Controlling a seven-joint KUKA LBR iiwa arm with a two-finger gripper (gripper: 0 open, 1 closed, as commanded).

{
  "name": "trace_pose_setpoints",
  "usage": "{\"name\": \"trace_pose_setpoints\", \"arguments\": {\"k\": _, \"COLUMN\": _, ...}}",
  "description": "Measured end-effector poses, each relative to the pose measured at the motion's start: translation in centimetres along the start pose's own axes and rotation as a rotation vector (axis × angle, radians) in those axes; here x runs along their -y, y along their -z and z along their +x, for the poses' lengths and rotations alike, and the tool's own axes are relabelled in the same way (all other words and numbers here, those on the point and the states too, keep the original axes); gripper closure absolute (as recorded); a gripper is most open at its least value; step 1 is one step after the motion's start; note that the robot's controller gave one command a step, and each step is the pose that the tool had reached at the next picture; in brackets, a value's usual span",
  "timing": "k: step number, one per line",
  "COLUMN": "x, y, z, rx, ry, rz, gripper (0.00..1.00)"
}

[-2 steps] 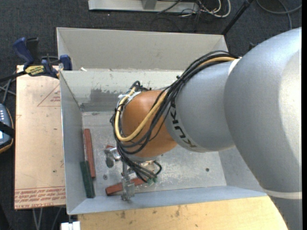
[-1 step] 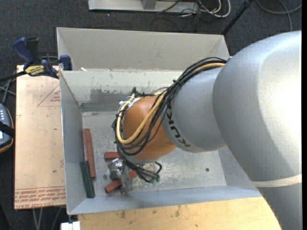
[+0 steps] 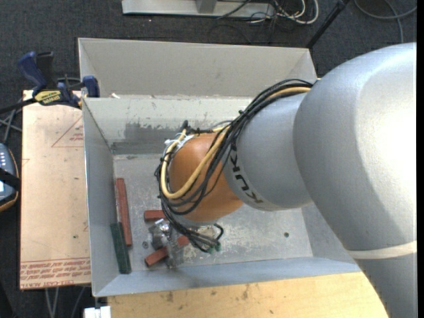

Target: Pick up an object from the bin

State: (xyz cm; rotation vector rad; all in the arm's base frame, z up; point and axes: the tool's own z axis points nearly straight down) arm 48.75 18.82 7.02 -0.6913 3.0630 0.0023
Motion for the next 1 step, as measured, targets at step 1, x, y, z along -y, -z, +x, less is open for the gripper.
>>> {"name": "trace_pose_setpoints", "arguments": {"k": 1, "x": 0.07, "y": 19.33, "z": -0.63, "rx": 0.009, "ry": 0.022, "rz": 0.002, "gripper": 1.0}}
